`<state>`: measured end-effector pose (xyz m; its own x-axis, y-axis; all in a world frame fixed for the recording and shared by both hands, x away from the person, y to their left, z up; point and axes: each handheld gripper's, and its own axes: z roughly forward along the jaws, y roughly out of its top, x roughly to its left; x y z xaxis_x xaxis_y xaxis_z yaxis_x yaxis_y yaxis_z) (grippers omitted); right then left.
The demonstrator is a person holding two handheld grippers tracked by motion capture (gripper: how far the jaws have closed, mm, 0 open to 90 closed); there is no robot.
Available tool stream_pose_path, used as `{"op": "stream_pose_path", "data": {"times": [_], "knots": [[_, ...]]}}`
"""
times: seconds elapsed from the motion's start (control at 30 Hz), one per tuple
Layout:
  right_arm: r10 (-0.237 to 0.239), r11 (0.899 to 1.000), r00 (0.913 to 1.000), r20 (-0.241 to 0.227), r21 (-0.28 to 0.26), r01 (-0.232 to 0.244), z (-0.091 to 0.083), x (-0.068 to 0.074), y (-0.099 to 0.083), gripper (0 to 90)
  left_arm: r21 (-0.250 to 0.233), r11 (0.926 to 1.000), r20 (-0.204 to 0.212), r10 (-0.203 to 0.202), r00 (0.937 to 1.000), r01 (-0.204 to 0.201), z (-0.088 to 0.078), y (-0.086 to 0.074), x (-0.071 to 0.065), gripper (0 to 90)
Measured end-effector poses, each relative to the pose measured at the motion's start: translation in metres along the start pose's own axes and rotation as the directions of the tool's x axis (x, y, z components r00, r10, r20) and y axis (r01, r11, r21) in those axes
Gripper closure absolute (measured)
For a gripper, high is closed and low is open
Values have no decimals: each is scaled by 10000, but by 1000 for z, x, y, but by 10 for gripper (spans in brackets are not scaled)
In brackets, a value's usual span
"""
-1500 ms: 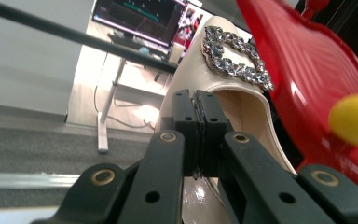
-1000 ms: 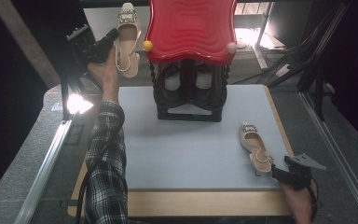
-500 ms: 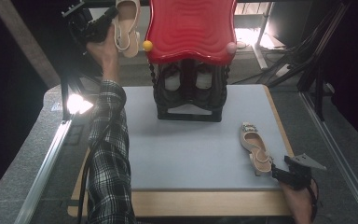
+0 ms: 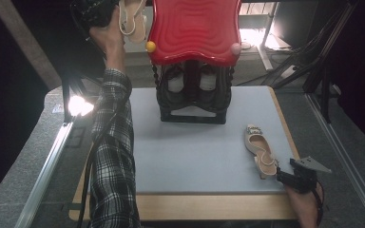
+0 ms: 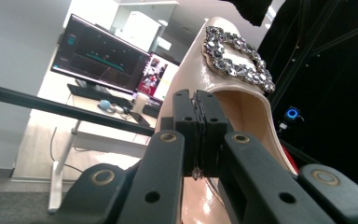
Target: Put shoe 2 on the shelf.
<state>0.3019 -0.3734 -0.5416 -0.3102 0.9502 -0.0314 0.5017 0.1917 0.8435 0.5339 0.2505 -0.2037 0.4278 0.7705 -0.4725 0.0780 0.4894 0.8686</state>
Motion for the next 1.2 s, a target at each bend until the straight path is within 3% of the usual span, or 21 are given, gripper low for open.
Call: {"op": "stream_pose_path", "data": {"times": [0.2, 0.47, 0.7, 0.83, 0.9, 0.97, 1.07, 1.2], "knots": [[-14, 10000, 10000, 5, -6, 14, 0, 0, 0, 251, 290, 9991, 113, -309, 9995, 306, 12, -5, -10, 885], [8, 10000, 10000, -9, -5, -8, 0, 0, 0, 251, 894, 9955, -54, -318, 9995, 322, 33, -18, -23, 883], [23, 10000, 10000, -23, -7, -23, 0, 0, 0, 249, 1617, 9865, -283, -216, 9994, 259, 46, -26, -32, 880], [9, 10000, 10000, -19, -1, -9, 0, 0, 0, 249, 2214, 9750, -494, -92, 9987, 199, 49, -28, -33, 867], [14, 10000, 10000, -20, -5, -14, 0, 0, 0, 249, 2360, 9712, -360, -251, 9990, 329, 51, -31, -33, 875], [-5, 10000, 10000, -12, -10, 5, 0, 0, 0, 249, 2273, 9728, -191, -422, 9989, 455, 50, -32, -33, 894], [-5, 10000, 10000, -9, -3, 5, 0, 0, 0, 248, 2349, 9715, -309, -252, 9992, 318, 49, -30, -34, 859], [-14, 10000, 10000, -10, -3, 14, 0, 0, 0, 248, 2140, 9765, -225, -217, 9995, 261, 43, -28, -31, 787]]}}
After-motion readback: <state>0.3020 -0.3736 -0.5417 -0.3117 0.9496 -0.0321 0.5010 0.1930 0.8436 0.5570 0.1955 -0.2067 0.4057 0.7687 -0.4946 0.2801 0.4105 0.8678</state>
